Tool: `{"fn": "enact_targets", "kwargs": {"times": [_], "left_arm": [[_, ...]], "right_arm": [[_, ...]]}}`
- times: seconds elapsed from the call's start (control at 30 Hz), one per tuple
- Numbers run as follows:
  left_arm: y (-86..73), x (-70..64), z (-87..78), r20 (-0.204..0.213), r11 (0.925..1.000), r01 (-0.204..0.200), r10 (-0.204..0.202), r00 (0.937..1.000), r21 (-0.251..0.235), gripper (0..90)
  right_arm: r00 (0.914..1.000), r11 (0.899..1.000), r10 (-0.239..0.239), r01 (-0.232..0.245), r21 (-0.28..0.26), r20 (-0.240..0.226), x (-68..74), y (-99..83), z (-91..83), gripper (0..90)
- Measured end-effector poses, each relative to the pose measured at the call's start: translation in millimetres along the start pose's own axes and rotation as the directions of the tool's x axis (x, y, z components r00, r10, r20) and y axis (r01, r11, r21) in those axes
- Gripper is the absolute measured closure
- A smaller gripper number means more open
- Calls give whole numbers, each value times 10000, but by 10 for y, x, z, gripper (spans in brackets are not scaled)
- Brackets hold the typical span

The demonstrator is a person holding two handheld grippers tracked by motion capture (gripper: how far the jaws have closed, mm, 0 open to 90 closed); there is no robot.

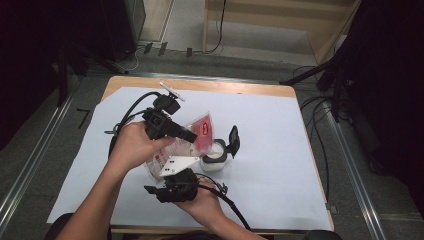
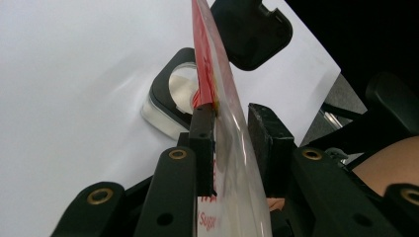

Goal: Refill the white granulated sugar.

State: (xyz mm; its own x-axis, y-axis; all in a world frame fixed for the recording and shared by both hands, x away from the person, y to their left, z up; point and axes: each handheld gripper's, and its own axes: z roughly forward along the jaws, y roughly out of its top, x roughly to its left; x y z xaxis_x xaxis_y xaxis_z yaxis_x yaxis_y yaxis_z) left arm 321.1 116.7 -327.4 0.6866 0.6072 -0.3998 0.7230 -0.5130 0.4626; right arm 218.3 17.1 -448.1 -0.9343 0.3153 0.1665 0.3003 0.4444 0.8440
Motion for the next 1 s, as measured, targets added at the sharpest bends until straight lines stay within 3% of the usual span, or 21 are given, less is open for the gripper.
{"fn": "enact_targets", "kwargs": {"times": [0.37,0.67,1.0], "left_arm": [[2,49,79,114,9999,101,-102,9999,137,743],[18,69,137,77,9999,-56,55,10000,158,752],[13,84,183,71,9995,-95,92,9999,297,775]], "right_arm": [[9998,9998,-113,116,142,-178,3,-78,49,567],[9995,9996,-115,123,273,-291,2,-151,93,571],[9979,9980,-508,522,354,-401,-18,-224,135,573]]}}
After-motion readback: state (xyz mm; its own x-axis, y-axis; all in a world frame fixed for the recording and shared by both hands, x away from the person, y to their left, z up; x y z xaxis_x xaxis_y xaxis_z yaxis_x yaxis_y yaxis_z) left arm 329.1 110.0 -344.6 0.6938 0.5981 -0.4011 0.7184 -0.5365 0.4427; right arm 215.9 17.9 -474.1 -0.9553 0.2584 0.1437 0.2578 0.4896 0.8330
